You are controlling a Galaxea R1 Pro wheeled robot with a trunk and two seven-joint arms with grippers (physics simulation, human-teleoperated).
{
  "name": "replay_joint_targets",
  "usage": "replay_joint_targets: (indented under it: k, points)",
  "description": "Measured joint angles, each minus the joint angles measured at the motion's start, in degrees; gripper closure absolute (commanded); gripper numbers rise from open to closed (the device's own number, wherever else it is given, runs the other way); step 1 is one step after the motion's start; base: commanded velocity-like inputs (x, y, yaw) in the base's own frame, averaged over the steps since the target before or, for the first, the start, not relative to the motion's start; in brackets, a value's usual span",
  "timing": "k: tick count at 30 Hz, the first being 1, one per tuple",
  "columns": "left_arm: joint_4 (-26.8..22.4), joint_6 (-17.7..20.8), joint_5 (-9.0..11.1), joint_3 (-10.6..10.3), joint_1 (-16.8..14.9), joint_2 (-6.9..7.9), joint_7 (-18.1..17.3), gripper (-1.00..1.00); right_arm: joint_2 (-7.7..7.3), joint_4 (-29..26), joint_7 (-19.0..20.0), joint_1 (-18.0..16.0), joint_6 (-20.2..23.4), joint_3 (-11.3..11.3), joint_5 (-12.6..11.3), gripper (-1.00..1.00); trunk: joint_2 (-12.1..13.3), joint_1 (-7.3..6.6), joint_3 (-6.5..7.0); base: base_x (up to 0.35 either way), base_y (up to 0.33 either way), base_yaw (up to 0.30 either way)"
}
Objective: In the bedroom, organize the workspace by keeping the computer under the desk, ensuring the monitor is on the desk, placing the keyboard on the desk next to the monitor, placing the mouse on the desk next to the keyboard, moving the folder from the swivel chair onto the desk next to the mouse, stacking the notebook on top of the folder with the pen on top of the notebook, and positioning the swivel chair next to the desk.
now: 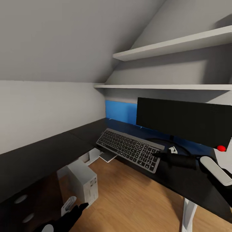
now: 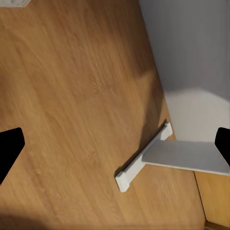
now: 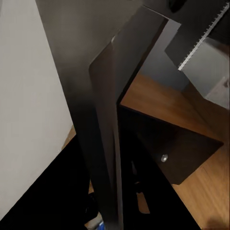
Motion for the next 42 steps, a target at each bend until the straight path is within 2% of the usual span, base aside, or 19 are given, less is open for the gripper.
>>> replay_joint_targets:
  k: [2, 3, 5, 7, 13, 17, 19, 21, 23, 31, 33, 35, 37, 39, 40, 42]
  points:
    - [0.0, -0.02, 0.03, -0.03, 0.0, 0.04, -0.03, -1.0, -0.55, 0.08, 1.69, 0.08, 0.05, 0.44, -0.29, 1.0, 0.0, 0.0, 0.0, 0.0, -0.084, -0.042]
    - [0.04, 0.0, 0.07, -0.03, 0.0, 0.1, -0.09, -1.0, -1.18, 0.18, 4.05, 0.15, 0.05, 1.03, 0.0, 1.0, 0.0, 0.0, 0.0, 0.0, -0.039, -0.074]
    - [0.06, 0.0, 0.13, -0.04, 0.0, 0.15, -0.15, -1.0, -1.44, 0.2, 5.05, 0.16, 0.08, 2.11, -0.07, 1.0, 0.0, 0.0, 0.0, 0.0, -0.023, -0.047]
    - [0.06, 0.0, 0.16, -0.03, 0.0, 0.17, -0.22, -1.0, -1.55, 0.24, 5.4, 0.18, 0.0, 2.9, 0.54, 1.0, 0.0, 0.0, 0.0, 0.0, -0.014, -0.03]
    - [0.06, -0.04, 0.33, 0.38, 0.0, 0.3, -0.36, -1.0, -1.73, 1.0, 5.99, 0.17, 0.08, 4.01, 0.02, 1.0, 0.0, 0.0, 0.0, 0.0, -0.005, -0.01]
    - [0.54, -0.3, 0.41, 0.57, 0.0, 0.43, -0.29, -1.0, -1.91, 4.82, 7.27, 0.15, -0.03, 4.37, 0.73, 1.0, 0.0, -0.01, 0.0, 0.041, -0.085, -0.002]
    - [0.76, -0.45, 0.46, 0.58, 0.0, 0.47, -0.28, -1.0, -1.94, 6.34, 8.96, 0.14, 0.08, 4.41, 0.17, 1.0, 0.0, -0.01, 0.0, 0.111, -0.202, -0.001]
    - [0.95, -0.61, 0.48, 0.57, 0.0, 0.51, -0.26, -1.0, -2.11, 8.74, 11.92, 0.13, 0.05, 4.47, 0.92, 1.0, 0.0, -0.01, 0.0, 0.138, -0.245, -0.001]
    - [1.04, -0.7, 0.5, 0.57, 0.01, 0.54, -0.25, -1.0, -2.25, 11.21, 14.34, 0.09, 0.0, 4.42, 2.57, 1.0, 0.0, -0.02, 0.0, 0.154, -0.272, 0.0]
    - [1.18, -0.83, 0.38, 0.57, 0.0, 0.55, -0.21, -1.0, -2.38, 16.21, 22.75, -0.37, -0.05, 4.28, 11.85, 1.0, 0.0, -0.01, 0.0, 0.139, -0.244, 0.0]
    - [1.23, -0.83, 0.38, 0.57, 0.0, 0.57, -0.2, -1.0, -2.26, 17.42, 24.25, -0.45, -0.21, 4.23, 15.2, 1.0, 0.0, -0.01, 0.0, 0.048, -0.084, 0.0]
    - [1.31, -0.8, 0.38, 0.62, 0.0, 0.6, -0.22, -1.0, -2.08, 18.2, 25.02, -0.48, -0.02, 4.16, 17.36, 1.0, 0.0, 0.0, 0.0, 0.017, -0.029, 0.0]
    - [1.49, -0.77, 0.38, 0.66, 0.0, 0.63, -0.24, -1.0, -1.71, 20.25, 25.76, -0.45, -0.72, 4.29, 22.69, 1.0, 0.0, 0.0, -0.01, 0.004, -0.007, 0.0]
    - [1.58, -0.77, 0.38, 0.68, 0.01, 0.64, -0.24, -1.0, -1.63, 22.31, 25.86, -0.53, 0.07, 3.89, 20.36, 1.0, 0.0, 0.0, 0.0, 0.002, -0.003, 0.0]
    - [1.61, -0.77, 0.38, 0.7, 0.01, 0.64, -0.24, -1.0, -1.72, 23.31, 25.85, -0.53, -0.13, 3.89, 21.21, 1.0, 0.0, 0.0, 0.0, 0.001, -0.001, 0.0]
    - [1.63, -0.77, 0.38, 0.73, 0.0, 0.64, -0.24, -1.0, -1.78, 24.13, 25.95, -0.56, 0.08, 3.73, 20.71, 1.0, 0.0, 0.0, 0.0, 0.0, -0.001, 0.0]
